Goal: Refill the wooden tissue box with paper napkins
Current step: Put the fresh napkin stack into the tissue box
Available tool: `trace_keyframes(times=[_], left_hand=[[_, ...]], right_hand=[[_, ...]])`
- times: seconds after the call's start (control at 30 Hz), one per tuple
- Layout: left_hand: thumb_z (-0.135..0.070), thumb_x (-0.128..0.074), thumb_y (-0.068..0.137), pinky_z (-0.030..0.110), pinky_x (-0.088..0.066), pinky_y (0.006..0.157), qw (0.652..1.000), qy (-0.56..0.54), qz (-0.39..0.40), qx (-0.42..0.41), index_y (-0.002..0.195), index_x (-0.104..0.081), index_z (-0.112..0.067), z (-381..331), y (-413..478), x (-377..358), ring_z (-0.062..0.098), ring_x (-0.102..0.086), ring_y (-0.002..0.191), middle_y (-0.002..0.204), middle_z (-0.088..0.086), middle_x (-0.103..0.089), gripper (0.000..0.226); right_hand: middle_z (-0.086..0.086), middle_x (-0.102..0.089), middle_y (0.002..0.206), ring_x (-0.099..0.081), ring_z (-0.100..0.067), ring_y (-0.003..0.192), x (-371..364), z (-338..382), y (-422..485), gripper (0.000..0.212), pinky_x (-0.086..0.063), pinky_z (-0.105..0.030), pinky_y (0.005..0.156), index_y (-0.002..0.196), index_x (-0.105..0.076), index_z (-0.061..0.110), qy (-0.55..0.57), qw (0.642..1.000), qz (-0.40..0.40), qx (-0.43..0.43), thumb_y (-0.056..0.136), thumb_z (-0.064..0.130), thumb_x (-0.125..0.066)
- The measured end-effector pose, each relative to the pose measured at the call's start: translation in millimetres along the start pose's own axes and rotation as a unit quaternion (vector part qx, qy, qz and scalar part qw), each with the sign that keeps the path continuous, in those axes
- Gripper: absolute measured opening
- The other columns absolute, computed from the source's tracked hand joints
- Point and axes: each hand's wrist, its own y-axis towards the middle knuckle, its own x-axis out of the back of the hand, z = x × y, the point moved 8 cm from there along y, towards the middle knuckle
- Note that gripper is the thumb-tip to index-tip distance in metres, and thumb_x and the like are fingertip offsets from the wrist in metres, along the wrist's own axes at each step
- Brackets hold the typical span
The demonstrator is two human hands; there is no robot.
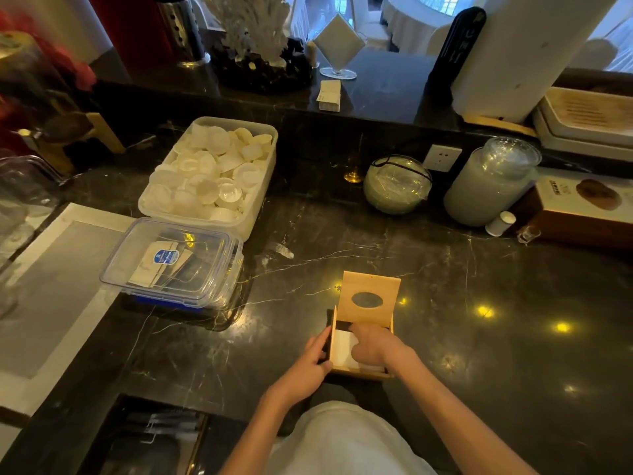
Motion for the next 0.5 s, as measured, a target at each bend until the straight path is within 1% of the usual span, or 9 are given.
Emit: trace_keyframes(times=[0.1, 0.17, 0.37, 0.43, 0.5], left_hand=[[-0.007, -0.046, 0.097, 0.05, -0.031, 0.117, 1.0, -0.003, -0.001, -0.005, 0.151, -0.016, -0.045, -0.1, -0.5, -1.0, 0.02, -0.025, 0.144, 0.154, -0.009, -0.02, 0.073], [-0.008, -0.046, 0.096, 0.051, -0.03, 0.117, 1.0, -0.006, 0.0, -0.01, 0.15, -0.016, -0.047, -1.6, -2.1, -1.5, 0.02, -0.026, 0.144, 0.154, -0.009, -0.02, 0.073], [-0.008, -0.045, 0.098, 0.05, -0.028, 0.118, 1.0, -0.005, 0.0, -0.008, 0.151, -0.013, -0.046, -6.3, -8.5, -2.9, 0.021, -0.024, 0.145, 0.157, -0.009, -0.016, 0.073], [-0.007, -0.045, 0.098, 0.048, -0.029, 0.118, 1.0, -0.005, -0.004, -0.01, 0.151, -0.006, -0.047, -9.5, -11.3, -2.3, 0.022, -0.026, 0.145, 0.16, -0.006, -0.015, 0.077], [-0.006, -0.048, 0.097, 0.048, -0.033, 0.116, 1.0, 0.004, -0.009, -0.018, 0.147, 0.001, -0.055, -12.9, -13.0, -1.2, 0.024, -0.032, 0.142, 0.158, -0.003, -0.019, 0.085]], right_hand=[[-0.009, -0.066, 0.114, -0.063, -0.025, 0.102, -1.2, 1.1, 3.2, 0.035, -0.054, -0.037, 0.091, 0.121, -0.06, 0.014, -0.007, 1.0, -0.007, -0.005, 0.086, 0.018, -0.054], [-0.009, -0.066, 0.114, -0.063, -0.025, 0.102, -1.1, 2.0, 4.8, 0.034, -0.054, -0.037, 0.091, 0.12, -0.06, 0.014, -0.011, 1.0, -0.009, -0.01, 0.086, 0.019, -0.055], [-0.011, -0.063, 0.122, -0.061, -0.027, 0.108, -7.2, 6.4, 4.4, 0.04, -0.051, -0.04, 0.094, 0.126, -0.054, 0.012, -0.024, 1.0, 0.001, -0.001, 0.088, 0.024, -0.05], [-0.012, -0.06, 0.128, -0.058, -0.029, 0.114, -4.9, 8.5, 3.3, 0.041, -0.048, -0.04, 0.097, 0.129, -0.053, 0.011, -0.014, 1.0, -0.006, 0.004, 0.091, 0.024, -0.046], [-0.012, -0.058, 0.132, -0.057, -0.028, 0.117, -2.0, 8.2, 0.2, 0.038, -0.046, -0.038, 0.098, 0.13, -0.051, 0.01, 0.006, 1.0, -0.021, 0.011, 0.095, 0.024, -0.044]])
